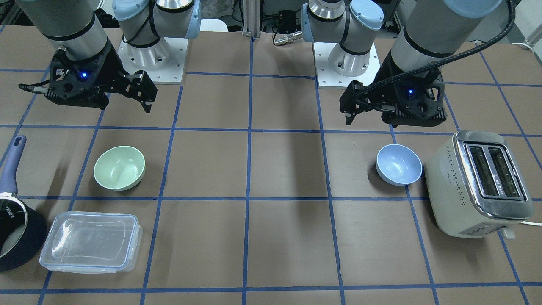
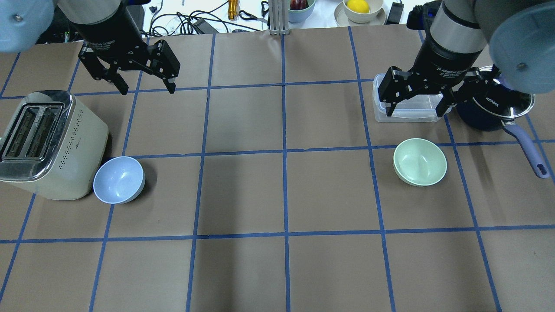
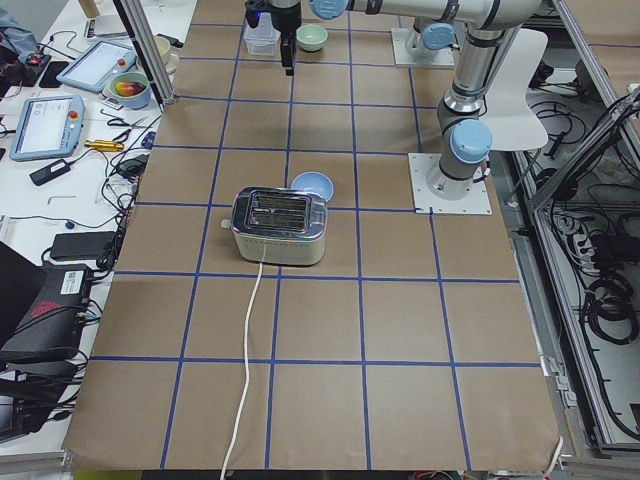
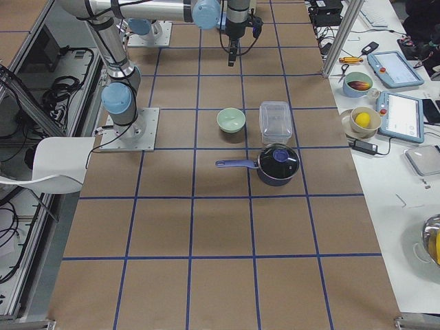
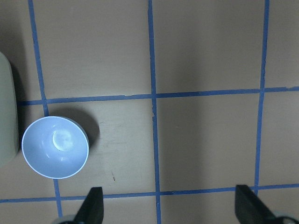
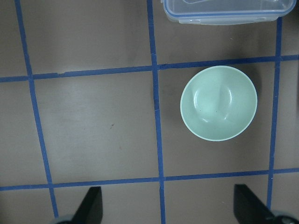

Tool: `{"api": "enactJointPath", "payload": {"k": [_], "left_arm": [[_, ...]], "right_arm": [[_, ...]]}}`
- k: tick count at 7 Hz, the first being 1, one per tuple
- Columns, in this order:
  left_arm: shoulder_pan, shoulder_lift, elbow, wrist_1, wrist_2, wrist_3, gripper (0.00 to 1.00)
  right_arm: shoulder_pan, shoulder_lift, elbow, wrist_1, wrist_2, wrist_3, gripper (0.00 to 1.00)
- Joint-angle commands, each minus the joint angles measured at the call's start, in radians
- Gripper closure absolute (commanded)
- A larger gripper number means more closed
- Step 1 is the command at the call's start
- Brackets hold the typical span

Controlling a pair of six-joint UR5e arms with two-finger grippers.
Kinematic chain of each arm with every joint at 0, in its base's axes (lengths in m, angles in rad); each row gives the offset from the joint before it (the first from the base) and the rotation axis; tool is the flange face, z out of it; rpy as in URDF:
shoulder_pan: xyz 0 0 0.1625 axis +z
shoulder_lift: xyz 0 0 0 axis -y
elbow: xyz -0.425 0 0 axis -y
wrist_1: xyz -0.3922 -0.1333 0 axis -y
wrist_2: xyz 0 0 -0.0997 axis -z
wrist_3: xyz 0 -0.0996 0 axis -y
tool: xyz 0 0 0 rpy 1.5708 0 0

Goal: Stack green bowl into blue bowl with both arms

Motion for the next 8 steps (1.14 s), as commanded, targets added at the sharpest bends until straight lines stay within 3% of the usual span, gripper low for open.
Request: {"api": "enactJointPath", "payload": {"k": [1, 2, 4, 6, 8], "left_arm": [[0.037, 0.011, -0.073, -0.006, 0.001, 0.007, 0.00], [0.084, 0.011, -0.166, 0.005, -0.001, 0.043, 0.00], [0.208, 0.011, -0.368, 0.161, 0.044, 0.124, 0.00], [0.220, -0.021, -0.563, 0.432, 0.133, 0.122, 0.00], [0.221, -0.075, -0.662, 0.559, 0.130, 0.166, 0.00]], "right_arm": [[-0.002, 0.002, 0.005, -0.004, 0.001, -0.006, 0.00], [-0.020, 0.009, 0.007, -0.011, 0.000, -0.031, 0.00], [-0.208, 0.061, 0.019, -0.040, 0.001, -0.197, 0.00], [-0.342, 0.144, 0.132, -0.238, 0.001, -0.321, 0.00], [-0.373, 0.207, 0.299, -0.493, 0.010, -0.371, 0.00]]}}
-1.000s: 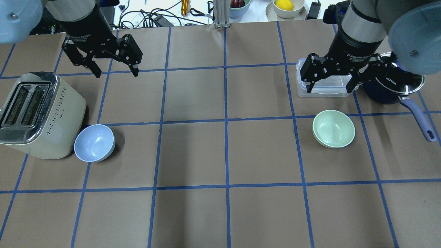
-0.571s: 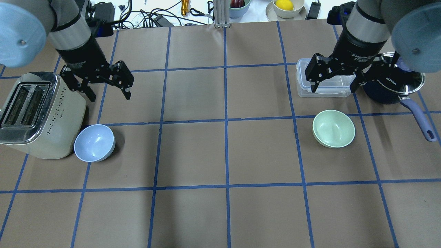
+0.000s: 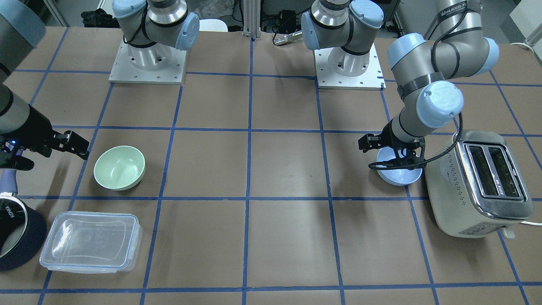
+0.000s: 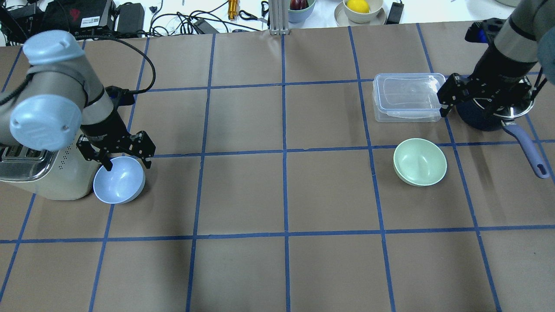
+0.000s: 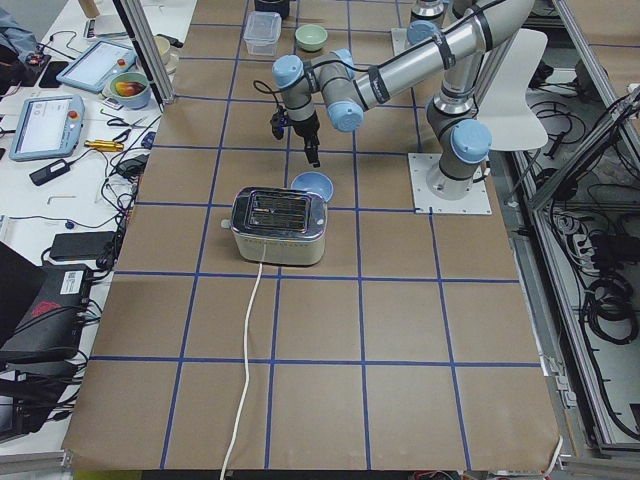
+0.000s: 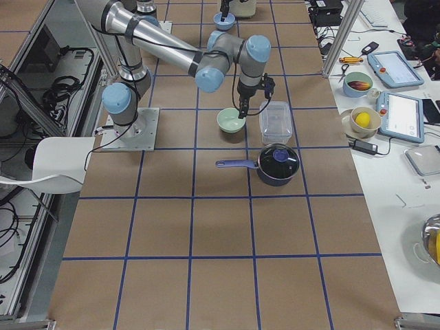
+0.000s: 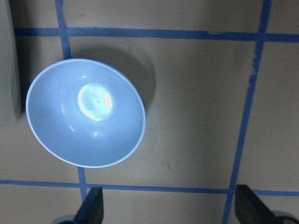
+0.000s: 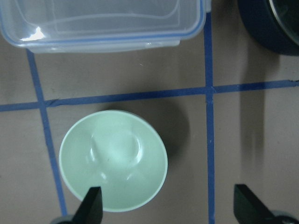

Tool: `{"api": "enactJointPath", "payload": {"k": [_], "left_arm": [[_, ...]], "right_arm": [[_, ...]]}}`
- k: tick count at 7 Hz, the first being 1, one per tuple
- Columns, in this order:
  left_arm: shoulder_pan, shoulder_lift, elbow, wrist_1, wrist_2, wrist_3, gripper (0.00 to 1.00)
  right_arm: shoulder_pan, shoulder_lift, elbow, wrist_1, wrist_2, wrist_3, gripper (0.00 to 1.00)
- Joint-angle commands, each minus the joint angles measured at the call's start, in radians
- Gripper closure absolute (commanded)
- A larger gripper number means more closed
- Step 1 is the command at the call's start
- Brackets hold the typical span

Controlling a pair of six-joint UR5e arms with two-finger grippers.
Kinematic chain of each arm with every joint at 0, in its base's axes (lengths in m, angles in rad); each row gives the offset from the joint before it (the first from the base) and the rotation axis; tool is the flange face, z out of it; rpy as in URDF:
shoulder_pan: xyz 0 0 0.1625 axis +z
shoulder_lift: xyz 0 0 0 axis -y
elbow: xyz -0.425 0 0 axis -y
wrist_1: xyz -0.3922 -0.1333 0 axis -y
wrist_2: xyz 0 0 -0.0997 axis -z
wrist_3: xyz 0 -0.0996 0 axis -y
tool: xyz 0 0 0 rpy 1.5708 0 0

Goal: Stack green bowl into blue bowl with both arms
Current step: 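Lower left gripper onto blue bowl rim while right descends toward green bowl, then grasp blue bowl rim with left gripper while right grasps green bowl rim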

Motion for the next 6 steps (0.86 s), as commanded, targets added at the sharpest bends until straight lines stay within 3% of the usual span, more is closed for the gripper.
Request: {"api": "enactJointPath", "payload": {"k": [1, 2, 3, 4, 5, 6], "left_arm": [[0.002, -0.064, -0.060, 0.116, 0.011, 0.027, 0.08], [0.002, -0.082, -0.060, 0.142, 0.014, 0.053, 0.62], [0.002, -0.084, -0.051, 0.145, 0.012, 0.067, 1.00], [-0.010, -0.086, -0.036, 0.151, 0.015, 0.064, 1.00], [-0.027, -0.078, -0.017, 0.154, 0.072, 0.052, 1.00], [-0.056, -0.089, -0.011, 0.157, 0.052, 0.006, 1.00]], "right_arm": [[-0.022, 0.056, 0.141, -0.175, 0.009, -0.039, 0.00], [-0.022, 0.088, 0.155, -0.178, 0.009, -0.040, 0.00], [-0.022, 0.137, 0.154, -0.181, 0.009, -0.042, 0.04], [-0.022, 0.149, 0.152, -0.205, 0.006, -0.046, 0.47], [-0.022, 0.149, 0.154, -0.197, 0.008, -0.046, 0.99], [-0.022, 0.148, 0.154, -0.190, 0.006, -0.046, 1.00]]}}
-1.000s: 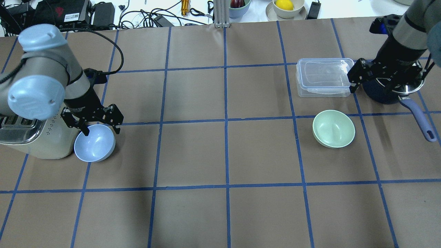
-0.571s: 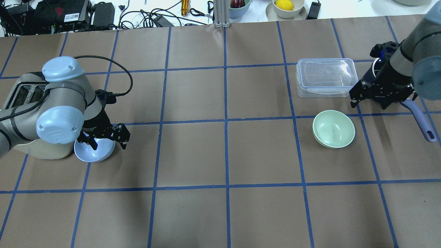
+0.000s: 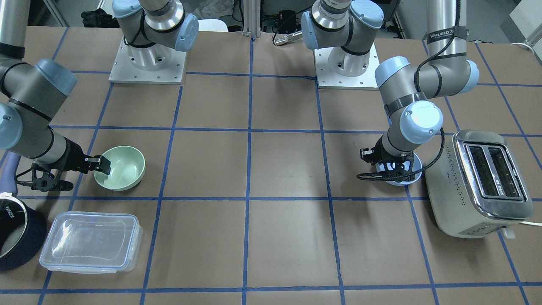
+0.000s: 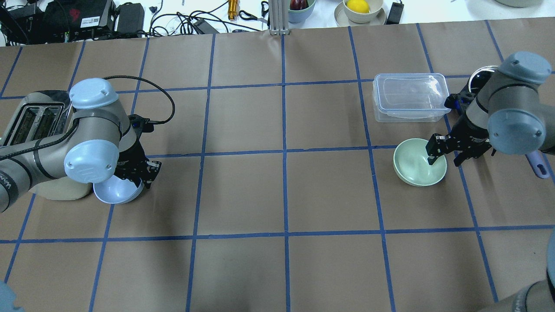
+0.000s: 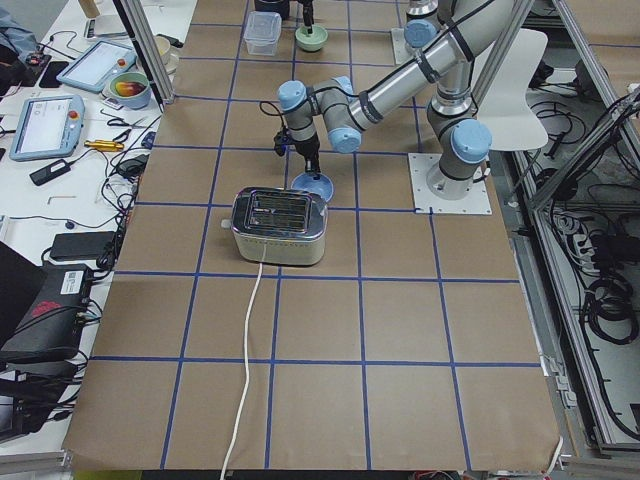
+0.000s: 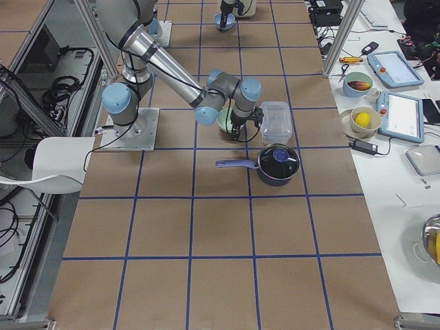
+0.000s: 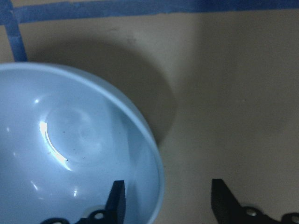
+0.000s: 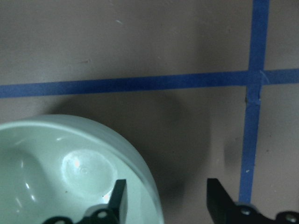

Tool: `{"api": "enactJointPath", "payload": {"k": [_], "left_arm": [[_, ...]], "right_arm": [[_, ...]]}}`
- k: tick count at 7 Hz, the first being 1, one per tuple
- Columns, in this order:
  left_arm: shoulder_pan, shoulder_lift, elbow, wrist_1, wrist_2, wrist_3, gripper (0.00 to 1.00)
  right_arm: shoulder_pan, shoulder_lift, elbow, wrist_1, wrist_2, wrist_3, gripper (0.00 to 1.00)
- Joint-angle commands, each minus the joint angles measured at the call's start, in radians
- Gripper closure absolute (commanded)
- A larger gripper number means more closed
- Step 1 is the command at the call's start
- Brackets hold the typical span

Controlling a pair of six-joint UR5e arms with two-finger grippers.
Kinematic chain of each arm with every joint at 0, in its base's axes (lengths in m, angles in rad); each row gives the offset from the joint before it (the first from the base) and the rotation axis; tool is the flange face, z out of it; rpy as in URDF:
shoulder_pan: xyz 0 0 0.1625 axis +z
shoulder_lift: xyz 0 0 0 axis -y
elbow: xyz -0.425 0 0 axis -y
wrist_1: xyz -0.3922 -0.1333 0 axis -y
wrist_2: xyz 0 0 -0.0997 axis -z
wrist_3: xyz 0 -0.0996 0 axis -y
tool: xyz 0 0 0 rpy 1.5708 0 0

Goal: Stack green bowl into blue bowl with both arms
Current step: 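Grasp blue bowl rim with left gripper while right grasps green bowl rim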

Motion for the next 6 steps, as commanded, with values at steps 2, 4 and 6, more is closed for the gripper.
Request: {"api": "enactJointPath", "payload": {"k": [2, 4, 6], "left_arm": [[-0.166, -0.033, 0.174, -0.061, -0.132, -0.223, 1.00], [-0.320, -0.130, 0.348, -0.075, -0.229, -0.461, 1.00], [-0.531, -0.269, 0.519, -0.084, -0.222, -0.706, 1.00]], "right_arm": [[0.002, -0.007, -0.010, 0.004, 0.001, -0.001, 1.00], [0.006, -0.014, -0.101, 0.111, 0.025, 0.002, 1.00], [0.012, -0.007, -0.291, 0.335, 0.039, 0.001, 1.00]]}}
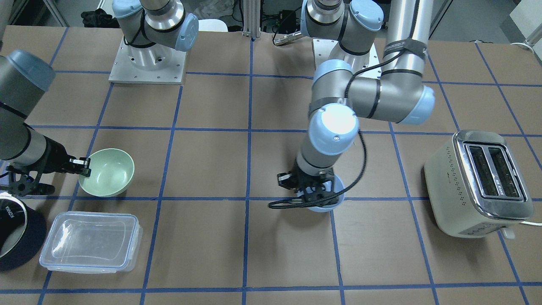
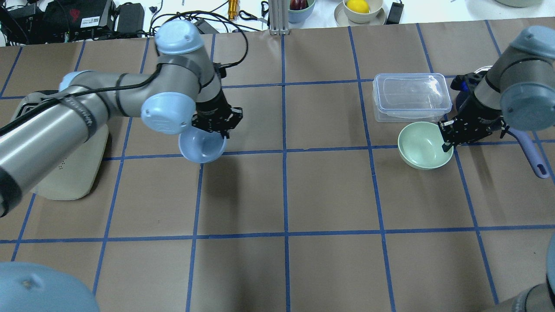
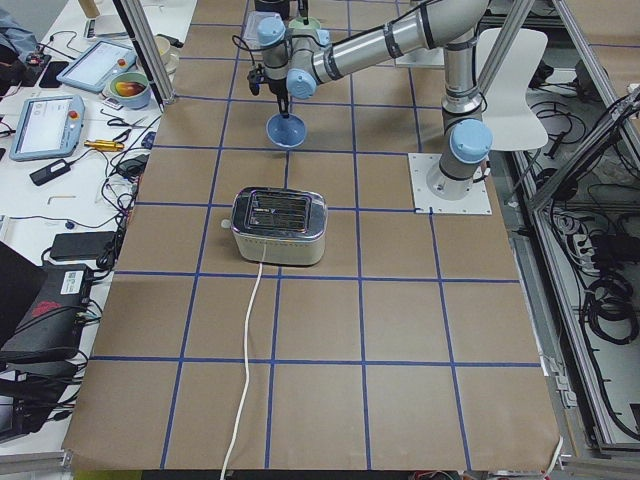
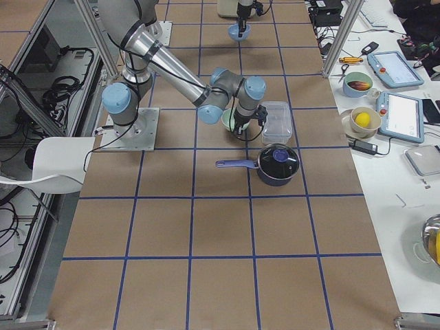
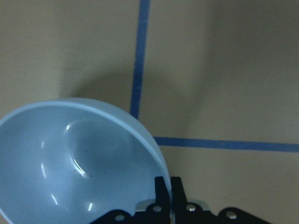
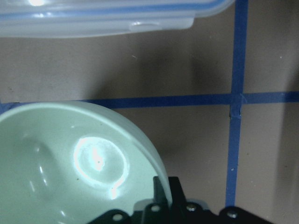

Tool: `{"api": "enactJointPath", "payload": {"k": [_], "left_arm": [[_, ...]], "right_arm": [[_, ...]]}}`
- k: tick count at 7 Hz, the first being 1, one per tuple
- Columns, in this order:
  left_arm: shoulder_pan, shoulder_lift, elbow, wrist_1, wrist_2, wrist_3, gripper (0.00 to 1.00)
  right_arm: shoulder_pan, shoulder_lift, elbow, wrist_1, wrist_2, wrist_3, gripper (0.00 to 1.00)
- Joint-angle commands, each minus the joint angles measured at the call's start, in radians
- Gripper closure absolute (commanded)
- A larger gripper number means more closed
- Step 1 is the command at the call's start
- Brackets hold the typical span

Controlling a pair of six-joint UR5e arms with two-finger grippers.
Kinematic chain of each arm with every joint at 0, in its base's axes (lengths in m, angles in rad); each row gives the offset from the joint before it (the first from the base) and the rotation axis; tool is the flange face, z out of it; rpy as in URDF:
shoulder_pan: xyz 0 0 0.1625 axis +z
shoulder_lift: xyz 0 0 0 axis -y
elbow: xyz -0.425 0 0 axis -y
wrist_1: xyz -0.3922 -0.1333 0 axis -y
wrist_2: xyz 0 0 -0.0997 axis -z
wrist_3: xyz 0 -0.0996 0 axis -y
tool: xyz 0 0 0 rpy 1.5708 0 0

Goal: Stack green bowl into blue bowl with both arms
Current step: 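Carry blue bowl to table center with left while right lifts green bowl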

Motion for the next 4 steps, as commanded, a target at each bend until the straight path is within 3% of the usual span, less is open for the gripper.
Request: {"api": "enactJointPath", "payload": {"k": [1, 3, 4], "left_arm": [[-0.160, -0.148, 0.227, -0.031, 0.002, -0.167, 1.00], [-0.211, -0.230, 0.314, -0.046, 0.003, -0.163, 1.00], [-0.217, -0.236, 0.319, -0.051, 0.003, -0.163, 1.00]], "right_arm": [[0.007, 0.006, -0.171, 0.195, 0.052, 0.001, 1.00], [0.060, 0.006, -0.201, 0.205, 0.080, 0.010, 1.00], [0.097, 0.009, -0.201, 0.196, 0.153, 0.062, 1.00]]}}
